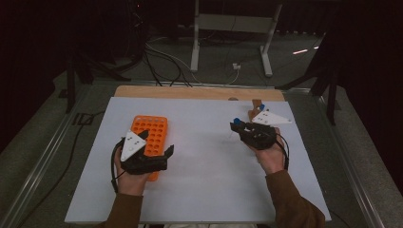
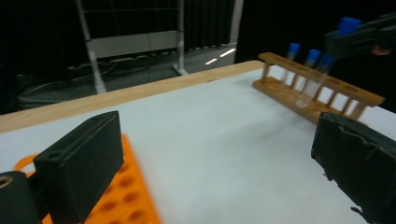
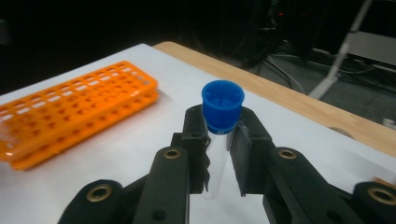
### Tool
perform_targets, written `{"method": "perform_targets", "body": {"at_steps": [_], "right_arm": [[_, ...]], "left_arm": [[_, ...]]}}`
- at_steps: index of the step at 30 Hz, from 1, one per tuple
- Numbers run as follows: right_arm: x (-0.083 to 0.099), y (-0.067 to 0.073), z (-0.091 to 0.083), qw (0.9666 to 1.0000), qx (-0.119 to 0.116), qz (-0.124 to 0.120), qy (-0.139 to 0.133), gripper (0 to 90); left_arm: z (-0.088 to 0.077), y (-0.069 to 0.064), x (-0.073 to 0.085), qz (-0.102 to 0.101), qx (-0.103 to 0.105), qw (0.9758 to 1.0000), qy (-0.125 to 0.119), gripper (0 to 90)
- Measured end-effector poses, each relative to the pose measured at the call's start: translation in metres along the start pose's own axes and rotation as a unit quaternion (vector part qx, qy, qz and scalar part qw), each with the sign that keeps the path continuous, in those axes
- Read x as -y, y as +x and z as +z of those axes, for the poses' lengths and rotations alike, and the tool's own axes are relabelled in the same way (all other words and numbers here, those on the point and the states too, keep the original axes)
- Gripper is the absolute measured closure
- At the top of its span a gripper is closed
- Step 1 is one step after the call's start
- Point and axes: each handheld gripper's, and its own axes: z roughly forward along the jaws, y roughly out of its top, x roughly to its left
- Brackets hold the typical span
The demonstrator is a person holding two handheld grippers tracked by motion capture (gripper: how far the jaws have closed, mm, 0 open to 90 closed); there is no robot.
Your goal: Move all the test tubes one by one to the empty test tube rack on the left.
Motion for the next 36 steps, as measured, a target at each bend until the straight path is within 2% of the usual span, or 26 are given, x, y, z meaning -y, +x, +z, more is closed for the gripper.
{"method": "perform_targets", "body": {"at_steps": [4, 10, 15, 19, 22, 25, 28, 36], "right_arm": [[-0.004, 0.011, 0.007, 0.9998, -0.016, -0.009, 0.006, 76.7], [-0.009, 0.025, 0.013, 0.9991, -0.041, -0.012, 0.006, 76.7], [-0.01, 0.035, 0.017, 0.9979, -0.062, -0.014, 0.011, 76.7], [-0.01, 0.041, 0.019, 0.9968, -0.078, -0.009, 0.011, 76.7], [-0.01, 0.047, 0.022, 0.9959, -0.089, -0.01, 0.014, 76.7], [-0.01, 0.052, 0.024, 0.9951, -0.097, -0.01, 0.014, 76.7], [-0.01, 0.056, 0.026, 0.9944, -0.105, -0.01, 0.015, 76.7], [-0.011, 0.057, 0.027, 0.9936, -0.111, -0.01, 0.018, 76.7]], "left_arm": [[0.011, -0.018, -0.007, 0.016, 0.011, 0.9998, 0.001, 4.5], [0.031, -0.043, -0.01, 0.035, 0.03, 0.9987, 0.022, 8.4], [0.047, -0.057, -0.007, 0.043, 0.047, 0.9976, 0.027, 13.8], [0.06, -0.064, -0.004, 0.052, 0.046, 0.9969, 0.038, 18.7], [0.068, -0.069, -0.003, 0.059, 0.046, 0.9963, 0.041, 29.1], [0.074, -0.071, -0.001, 0.06, 0.045, 0.9961, 0.046, 44.6], [0.077, -0.07, -0.001, 0.057, 0.055, 0.9959, 0.043, 59.3], [0.081, -0.069, 0.001, 0.063, 0.065, 0.9949, 0.044, 76.5]]}}
